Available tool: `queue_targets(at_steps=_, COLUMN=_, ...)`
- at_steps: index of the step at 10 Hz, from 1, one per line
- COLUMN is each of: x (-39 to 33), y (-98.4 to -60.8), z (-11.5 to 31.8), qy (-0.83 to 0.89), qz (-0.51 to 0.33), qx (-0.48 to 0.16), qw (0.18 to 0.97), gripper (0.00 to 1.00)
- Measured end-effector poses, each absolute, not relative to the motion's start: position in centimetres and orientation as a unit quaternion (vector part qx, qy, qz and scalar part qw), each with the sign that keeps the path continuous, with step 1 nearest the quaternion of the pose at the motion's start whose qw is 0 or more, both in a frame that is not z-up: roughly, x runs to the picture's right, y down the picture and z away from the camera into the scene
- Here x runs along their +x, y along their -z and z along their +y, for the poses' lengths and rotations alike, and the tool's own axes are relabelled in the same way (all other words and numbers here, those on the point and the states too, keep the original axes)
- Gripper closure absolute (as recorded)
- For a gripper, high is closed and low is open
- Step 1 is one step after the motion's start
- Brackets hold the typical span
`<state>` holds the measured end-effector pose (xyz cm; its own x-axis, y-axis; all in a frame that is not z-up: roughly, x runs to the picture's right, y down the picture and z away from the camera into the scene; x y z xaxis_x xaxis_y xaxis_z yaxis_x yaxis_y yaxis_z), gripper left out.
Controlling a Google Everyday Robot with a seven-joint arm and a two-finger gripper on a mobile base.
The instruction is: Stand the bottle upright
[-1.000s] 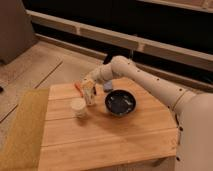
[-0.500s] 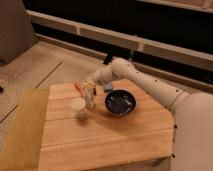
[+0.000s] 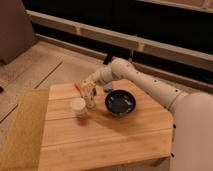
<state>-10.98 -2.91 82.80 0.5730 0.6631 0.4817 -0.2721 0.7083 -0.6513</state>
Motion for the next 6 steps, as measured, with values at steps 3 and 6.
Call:
queue_targets(at_steps=3, x=-10.94, y=-82.83, z=-3.06, qy=-0.278, qz=-0.372, qx=-0.263, qw=0.846, gripper=0.3)
queue_targets(at_steps=6, x=-11.1, y=-82.57, z=-3.1, qy=-0.269, qz=-0.375, qx=-0.262, qw=0.848, gripper=0.3)
